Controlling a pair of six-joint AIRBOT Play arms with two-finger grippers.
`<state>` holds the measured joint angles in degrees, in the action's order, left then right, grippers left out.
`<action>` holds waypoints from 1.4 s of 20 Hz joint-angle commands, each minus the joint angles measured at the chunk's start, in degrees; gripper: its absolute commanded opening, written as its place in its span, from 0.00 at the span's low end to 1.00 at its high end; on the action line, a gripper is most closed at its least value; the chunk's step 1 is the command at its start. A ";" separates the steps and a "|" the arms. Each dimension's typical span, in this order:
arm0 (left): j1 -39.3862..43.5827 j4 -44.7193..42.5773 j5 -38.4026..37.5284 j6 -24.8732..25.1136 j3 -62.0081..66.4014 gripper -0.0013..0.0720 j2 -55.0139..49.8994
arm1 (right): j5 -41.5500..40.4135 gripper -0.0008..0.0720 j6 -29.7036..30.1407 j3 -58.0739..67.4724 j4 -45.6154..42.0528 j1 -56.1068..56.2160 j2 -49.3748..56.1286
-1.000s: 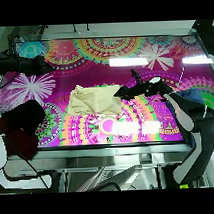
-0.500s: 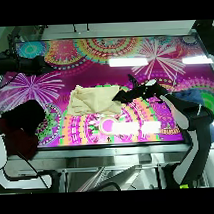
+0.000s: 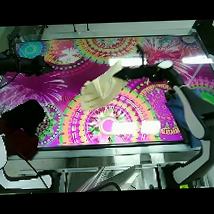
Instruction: Fold the shirts.
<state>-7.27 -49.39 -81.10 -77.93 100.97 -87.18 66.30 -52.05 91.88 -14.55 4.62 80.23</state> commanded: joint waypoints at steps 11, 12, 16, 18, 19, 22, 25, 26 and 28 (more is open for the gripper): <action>-0.04 -0.02 0.04 0.02 -0.02 0.04 0.02 | 0.31 0.03 -40.00 8.37 -36.17 -34.91 -13.42; -0.04 -0.02 0.04 0.04 0.00 0.04 0.02 | 3.85 0.03 -43.34 8.35 -39.67 -35.74 -14.45; -0.04 -0.04 0.09 0.07 0.00 0.04 0.02 | 13.07 0.03 -52.09 8.20 -57.42 -36.09 -20.70; -0.04 -0.04 0.04 0.04 0.00 0.04 0.02 | 13.77 0.03 -50.58 8.20 -61.75 -36.09 -24.04; -0.04 -0.04 0.04 0.04 0.00 0.04 0.02 | 14.99 0.03 -49.86 8.20 -62.73 -36.09 -25.24; -0.04 -0.07 0.04 0.04 0.00 0.04 0.02 | 19.69 0.03 -49.51 8.20 -64.13 -36.09 -27.85; -0.04 -0.07 0.07 0.04 -0.02 0.04 0.00 | 25.14 0.03 -50.45 6.93 -69.09 -36.09 -29.24; -0.04 -0.09 0.07 0.04 -0.02 0.04 0.00 | 26.27 0.03 -50.42 4.92 -70.47 -36.09 -29.83; -0.04 -0.11 0.07 0.04 -0.02 0.04 0.00 | 27.19 0.03 -50.42 -1.49 -73.20 -36.09 -31.80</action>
<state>-7.27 -49.43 -81.06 -77.91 100.97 -87.18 89.52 -102.08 95.92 -82.37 -31.44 50.68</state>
